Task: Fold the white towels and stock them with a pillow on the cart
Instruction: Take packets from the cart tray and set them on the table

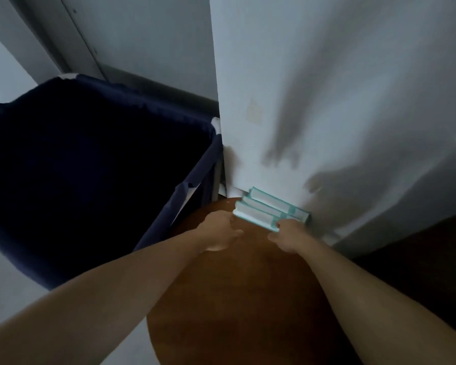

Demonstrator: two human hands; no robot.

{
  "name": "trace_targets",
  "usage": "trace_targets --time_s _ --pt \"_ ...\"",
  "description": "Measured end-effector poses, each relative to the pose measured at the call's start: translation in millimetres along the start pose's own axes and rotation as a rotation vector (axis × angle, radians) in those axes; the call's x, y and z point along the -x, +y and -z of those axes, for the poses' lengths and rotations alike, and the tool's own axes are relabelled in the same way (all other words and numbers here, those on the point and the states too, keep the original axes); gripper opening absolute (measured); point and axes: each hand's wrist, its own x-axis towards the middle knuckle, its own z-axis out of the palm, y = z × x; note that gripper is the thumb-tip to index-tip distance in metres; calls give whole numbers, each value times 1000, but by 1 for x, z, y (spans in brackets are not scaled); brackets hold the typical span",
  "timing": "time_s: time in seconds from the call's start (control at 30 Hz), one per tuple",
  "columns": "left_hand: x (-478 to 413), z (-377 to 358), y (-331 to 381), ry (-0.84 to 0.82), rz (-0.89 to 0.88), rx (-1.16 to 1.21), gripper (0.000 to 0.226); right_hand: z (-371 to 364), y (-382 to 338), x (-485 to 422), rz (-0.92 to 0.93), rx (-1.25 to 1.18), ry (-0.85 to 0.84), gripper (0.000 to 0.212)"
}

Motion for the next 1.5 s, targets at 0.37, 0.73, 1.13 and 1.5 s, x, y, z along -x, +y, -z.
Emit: trace_targets --time_s 0.37,0.73,1.13,1.5 --pt "-152 -98 -48 -77 213 433 36 -71 36 -135 -78 -45 140 42" --pt "-194 -154 -75 -60 358 790 54 -113 45 -173 -55 107 231 36" --pt "-185 -143 -52 -75 541 1265 9 -111 45 -151 -23 -729 -86 27" --pt "-156 -140 -83 -45 516 1261 26 -123 54 -171 -123 -5 171 37"
